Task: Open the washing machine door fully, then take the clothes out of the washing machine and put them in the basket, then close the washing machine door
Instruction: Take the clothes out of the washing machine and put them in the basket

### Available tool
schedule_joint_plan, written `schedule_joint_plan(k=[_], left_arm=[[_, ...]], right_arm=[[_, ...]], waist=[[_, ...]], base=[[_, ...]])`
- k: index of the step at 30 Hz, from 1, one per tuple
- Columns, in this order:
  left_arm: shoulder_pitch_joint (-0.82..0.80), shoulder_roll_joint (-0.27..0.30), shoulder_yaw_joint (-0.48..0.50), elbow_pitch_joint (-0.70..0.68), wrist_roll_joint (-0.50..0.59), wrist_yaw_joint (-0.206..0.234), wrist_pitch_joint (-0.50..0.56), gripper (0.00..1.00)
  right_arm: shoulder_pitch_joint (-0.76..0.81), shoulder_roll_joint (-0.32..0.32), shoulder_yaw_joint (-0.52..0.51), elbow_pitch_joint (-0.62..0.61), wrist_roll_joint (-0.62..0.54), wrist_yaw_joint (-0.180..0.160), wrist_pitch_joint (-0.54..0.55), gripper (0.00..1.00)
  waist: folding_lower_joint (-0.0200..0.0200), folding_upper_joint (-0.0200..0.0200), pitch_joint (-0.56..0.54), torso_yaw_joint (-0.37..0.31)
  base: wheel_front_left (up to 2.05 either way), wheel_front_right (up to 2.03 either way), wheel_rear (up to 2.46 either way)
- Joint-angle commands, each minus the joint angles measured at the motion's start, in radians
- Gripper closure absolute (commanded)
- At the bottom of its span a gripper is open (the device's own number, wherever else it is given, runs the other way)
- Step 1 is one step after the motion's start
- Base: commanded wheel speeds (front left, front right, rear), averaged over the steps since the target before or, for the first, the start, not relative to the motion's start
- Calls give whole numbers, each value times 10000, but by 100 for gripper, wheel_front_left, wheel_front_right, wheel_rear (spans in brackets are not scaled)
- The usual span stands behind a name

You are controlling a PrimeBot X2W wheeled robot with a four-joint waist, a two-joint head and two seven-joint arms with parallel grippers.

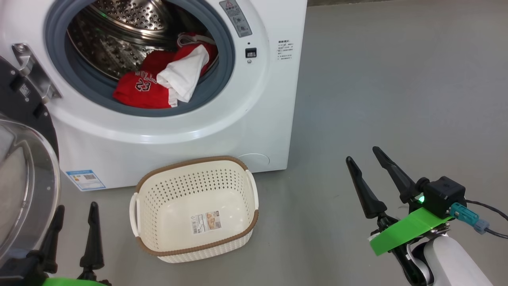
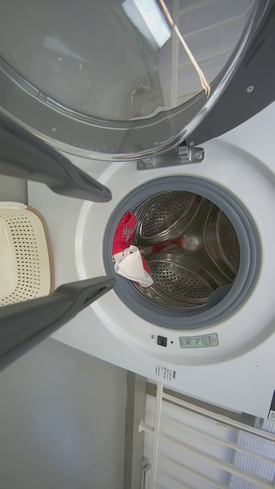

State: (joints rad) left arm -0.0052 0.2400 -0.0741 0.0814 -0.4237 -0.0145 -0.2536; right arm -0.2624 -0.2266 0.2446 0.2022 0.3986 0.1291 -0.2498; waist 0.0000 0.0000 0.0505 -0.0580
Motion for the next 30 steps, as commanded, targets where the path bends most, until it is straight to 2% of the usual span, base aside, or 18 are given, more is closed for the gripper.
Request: schedule_joint_plan(k=[1, 10, 30], left_arm=[[-403, 153, 413, -184, 88, -55, -82, 0], [-410, 74, 459, -122, 161, -84, -82, 0], [-495, 1, 584, -113, 243, -166, -82, 0]], right_arm=[[-102, -37, 121, -277, -133, 16, -120, 0], [-78, -15, 91, -302, -130, 16, -120, 0], [-104, 39, 73, -328, -177, 16, -120, 0]], waist=[[0, 0, 10, 4], [0, 0, 35, 24], [0, 0, 200, 70]], base=[[0, 0, 0], [22, -22, 0], [92, -92, 0]])
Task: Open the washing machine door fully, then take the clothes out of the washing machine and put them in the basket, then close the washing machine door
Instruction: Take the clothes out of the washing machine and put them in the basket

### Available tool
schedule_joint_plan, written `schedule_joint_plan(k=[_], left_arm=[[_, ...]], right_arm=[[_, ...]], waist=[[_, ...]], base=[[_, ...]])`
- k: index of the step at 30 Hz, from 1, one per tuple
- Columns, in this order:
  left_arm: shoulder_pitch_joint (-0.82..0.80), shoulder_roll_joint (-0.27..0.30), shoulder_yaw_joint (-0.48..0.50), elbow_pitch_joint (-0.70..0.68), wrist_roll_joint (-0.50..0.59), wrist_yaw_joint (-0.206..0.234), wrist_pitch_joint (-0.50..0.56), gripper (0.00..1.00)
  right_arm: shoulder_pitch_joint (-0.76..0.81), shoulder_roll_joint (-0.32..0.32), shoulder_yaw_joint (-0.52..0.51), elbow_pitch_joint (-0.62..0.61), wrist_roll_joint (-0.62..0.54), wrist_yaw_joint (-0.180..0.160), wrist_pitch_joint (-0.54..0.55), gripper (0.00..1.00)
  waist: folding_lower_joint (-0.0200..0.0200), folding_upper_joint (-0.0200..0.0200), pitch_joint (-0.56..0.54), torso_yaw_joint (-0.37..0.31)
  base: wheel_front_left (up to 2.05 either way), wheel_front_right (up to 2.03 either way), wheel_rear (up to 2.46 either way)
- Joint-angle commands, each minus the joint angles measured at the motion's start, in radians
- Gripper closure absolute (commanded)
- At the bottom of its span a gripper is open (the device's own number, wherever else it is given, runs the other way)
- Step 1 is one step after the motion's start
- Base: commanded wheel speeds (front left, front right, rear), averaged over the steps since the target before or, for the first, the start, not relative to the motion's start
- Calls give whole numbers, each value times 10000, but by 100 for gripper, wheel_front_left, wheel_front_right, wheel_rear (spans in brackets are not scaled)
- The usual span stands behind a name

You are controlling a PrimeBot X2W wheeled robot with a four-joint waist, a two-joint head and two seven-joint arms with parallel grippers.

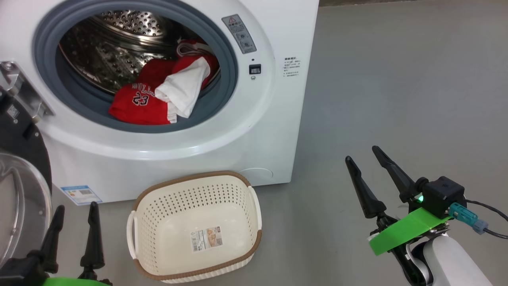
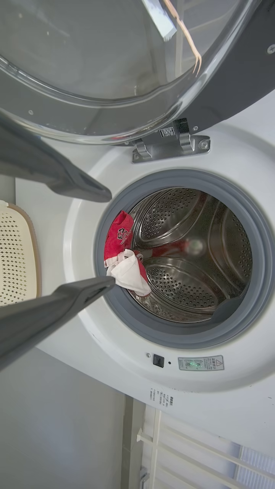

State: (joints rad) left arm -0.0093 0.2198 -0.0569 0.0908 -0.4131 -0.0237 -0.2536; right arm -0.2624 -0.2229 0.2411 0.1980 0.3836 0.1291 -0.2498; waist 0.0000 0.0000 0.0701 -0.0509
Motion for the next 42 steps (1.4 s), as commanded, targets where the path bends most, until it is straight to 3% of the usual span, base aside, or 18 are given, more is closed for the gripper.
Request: schedule_joint_plan(k=[1, 14, 42], left_arm=[[-461, 199, 418, -208, 140, -79, -82, 0], [-549, 143, 462, -146, 225, -140, -82, 0], [-581, 88, 445, -53, 316, -216, -82, 0]], right_arm=[[-111, 3, 105, -283, -29, 16, -120, 0], [-136, 10, 111, -236, -41, 16, -120, 0], [-169, -18, 257, -192, -7, 16, -120, 0]], waist=[[0, 0, 13, -2], [0, 0, 14, 47], [0, 0, 49, 71]], base=[[95, -95, 0], [80, -80, 0], [1, -1, 0]])
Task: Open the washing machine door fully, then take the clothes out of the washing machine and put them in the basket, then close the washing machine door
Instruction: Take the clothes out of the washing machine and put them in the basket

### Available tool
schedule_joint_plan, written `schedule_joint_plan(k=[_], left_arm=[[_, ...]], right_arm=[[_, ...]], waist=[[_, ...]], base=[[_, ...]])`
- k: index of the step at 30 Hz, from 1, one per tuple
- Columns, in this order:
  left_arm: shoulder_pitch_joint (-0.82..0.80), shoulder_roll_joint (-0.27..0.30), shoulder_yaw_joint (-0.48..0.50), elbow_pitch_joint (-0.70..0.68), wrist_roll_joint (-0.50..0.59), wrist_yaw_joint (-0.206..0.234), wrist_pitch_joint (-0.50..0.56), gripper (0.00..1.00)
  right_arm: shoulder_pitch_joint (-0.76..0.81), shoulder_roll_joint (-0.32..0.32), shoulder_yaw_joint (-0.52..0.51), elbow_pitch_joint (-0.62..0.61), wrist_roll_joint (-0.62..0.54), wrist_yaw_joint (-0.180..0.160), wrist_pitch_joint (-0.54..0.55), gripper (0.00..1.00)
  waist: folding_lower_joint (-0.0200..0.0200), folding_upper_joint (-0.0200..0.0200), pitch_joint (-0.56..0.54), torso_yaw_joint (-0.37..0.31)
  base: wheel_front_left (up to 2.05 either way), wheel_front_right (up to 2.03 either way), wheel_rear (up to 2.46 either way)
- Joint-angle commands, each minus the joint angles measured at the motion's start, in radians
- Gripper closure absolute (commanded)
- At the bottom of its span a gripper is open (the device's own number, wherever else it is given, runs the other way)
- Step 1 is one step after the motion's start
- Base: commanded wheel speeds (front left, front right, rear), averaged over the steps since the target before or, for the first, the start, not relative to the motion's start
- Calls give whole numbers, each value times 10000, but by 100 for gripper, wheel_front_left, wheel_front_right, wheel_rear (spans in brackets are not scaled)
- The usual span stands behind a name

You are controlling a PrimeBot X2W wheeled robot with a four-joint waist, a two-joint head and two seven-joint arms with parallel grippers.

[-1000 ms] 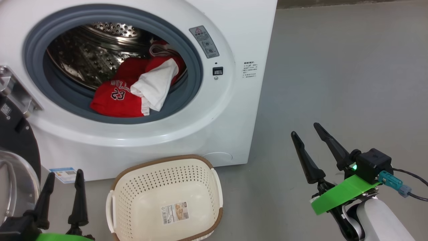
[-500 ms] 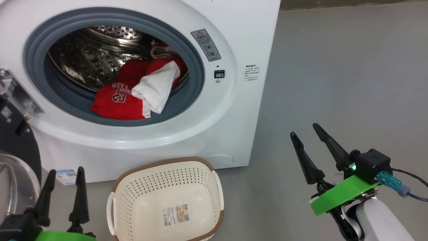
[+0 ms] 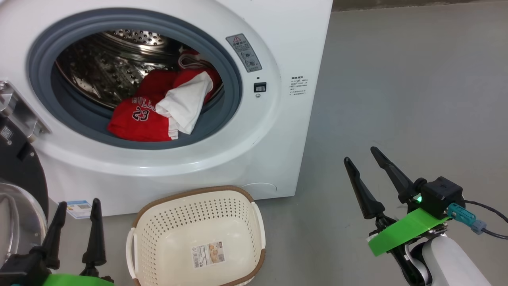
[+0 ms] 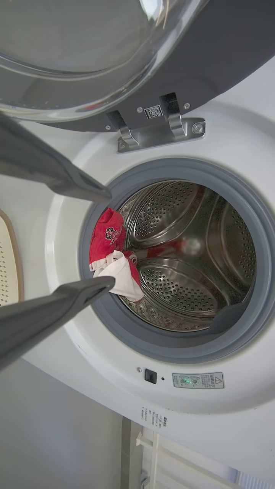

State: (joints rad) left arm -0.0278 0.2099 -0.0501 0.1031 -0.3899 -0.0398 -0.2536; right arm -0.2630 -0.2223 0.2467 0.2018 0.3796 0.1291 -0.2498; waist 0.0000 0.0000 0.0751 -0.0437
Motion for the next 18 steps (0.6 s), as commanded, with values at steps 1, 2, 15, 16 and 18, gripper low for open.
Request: schedule_joint_plan(k=[1, 2, 15, 16, 18], left_arm=[[-404, 191, 375, -165, 81, -55, -82, 0], [-409, 193, 373, -151, 75, -54, -82, 0], [-1355, 341, 20, 33, 45, -228, 187, 0], [-1478, 357, -9, 79, 64, -235, 194, 0], [-1728, 376, -60, 195, 95, -242, 197, 0]], right_arm=[[-166, -21, 198, -232, 30, 16, -120, 0], [-167, -17, 193, -234, 28, 16, -120, 0], [-359, -24, 45, -398, -38, 16, -120, 0], [-395, -25, 7, -419, -46, 16, -120, 0], [-458, -14, -97, -465, -45, 16, -120, 0]], waist=[[0, 0, 4, -1], [0, 0, 8, -3], [0, 0, 478, -46], [0, 0, 554, -59], [0, 0, 710, -85]], base=[[0, 0, 0], [0, 0, 0], [0, 0, 0], [0, 0, 0], [0, 0, 0]])
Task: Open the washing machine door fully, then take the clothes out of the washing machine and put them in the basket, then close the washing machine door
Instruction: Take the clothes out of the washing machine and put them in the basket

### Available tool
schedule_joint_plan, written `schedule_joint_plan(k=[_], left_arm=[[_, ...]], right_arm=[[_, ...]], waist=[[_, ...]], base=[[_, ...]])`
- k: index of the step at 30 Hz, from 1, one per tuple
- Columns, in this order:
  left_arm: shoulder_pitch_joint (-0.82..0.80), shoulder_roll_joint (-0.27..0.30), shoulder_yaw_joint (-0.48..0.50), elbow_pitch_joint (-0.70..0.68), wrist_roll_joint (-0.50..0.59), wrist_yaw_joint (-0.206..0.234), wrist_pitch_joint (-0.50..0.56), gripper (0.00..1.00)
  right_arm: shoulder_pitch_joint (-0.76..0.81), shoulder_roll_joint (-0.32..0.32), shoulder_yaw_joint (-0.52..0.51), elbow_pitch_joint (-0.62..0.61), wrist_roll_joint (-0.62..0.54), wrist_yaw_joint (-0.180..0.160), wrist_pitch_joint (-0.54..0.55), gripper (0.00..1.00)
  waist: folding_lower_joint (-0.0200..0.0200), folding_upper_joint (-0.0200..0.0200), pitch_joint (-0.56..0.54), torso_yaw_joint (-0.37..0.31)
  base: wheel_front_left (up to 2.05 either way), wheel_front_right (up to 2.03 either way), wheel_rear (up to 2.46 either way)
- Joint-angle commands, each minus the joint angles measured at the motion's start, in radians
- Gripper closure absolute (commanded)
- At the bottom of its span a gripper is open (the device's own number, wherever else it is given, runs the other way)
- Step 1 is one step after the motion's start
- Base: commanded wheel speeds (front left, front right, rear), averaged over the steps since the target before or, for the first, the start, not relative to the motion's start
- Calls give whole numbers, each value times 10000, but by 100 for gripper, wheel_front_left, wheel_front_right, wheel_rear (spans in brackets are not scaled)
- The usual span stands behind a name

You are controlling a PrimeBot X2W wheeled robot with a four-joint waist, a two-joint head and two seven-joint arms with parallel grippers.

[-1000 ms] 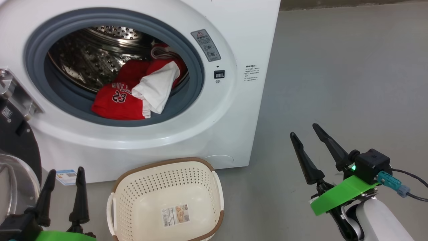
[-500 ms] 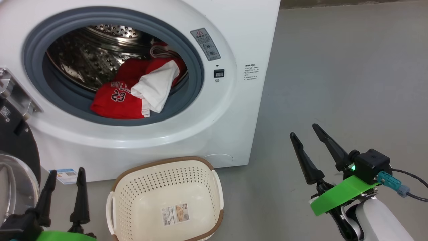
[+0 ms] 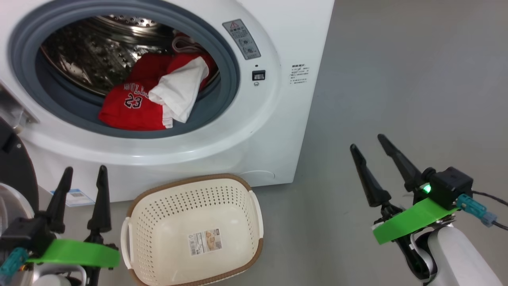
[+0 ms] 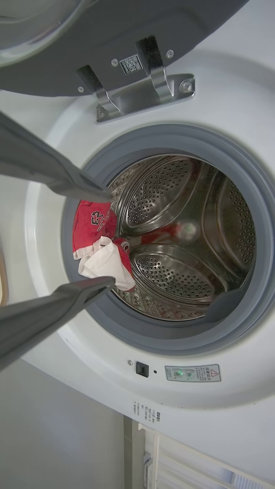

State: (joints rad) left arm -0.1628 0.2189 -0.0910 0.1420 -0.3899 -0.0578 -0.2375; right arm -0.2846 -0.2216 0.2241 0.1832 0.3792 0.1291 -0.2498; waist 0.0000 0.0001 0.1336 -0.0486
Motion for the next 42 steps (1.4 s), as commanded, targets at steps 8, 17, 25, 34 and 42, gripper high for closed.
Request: schedule_joint_plan(k=[8, 17, 25, 34, 42], left_arm=[[-1650, 383, 66, 549, 109, -233, 126, 0], [-3451, 447, -76, 1774, -85, -378, 348, 0], [-4956, 535, -166, 3056, -237, -481, 422, 0], [-6689, 554, -325, 4109, -486, -601, 373, 0], [-8137, 660, -668, 4988, -808, -691, 657, 0]], right_arm=[[-561, 36, -144, -510, -166, 16, -120, 0], [-964, 249, -235, -715, -378, 16, -120, 0], [-1220, 481, -227, -874, -539, 16, -120, 0], [-1363, 602, -205, -1072, -720, 16, -120, 0], [-1452, 819, -245, -1273, -844, 16, -120, 0]], waist=[[0, -1, 896, -128], [0, -1, 1776, -301], [0, -1, 2433, -557], [0, -1, 3157, -776], [0, -1, 3858, -1034]], base=[[0, 0, 0], [0, 0, 0], [0, 0, 0], [0, 0, 0], [0, 0, 0]])
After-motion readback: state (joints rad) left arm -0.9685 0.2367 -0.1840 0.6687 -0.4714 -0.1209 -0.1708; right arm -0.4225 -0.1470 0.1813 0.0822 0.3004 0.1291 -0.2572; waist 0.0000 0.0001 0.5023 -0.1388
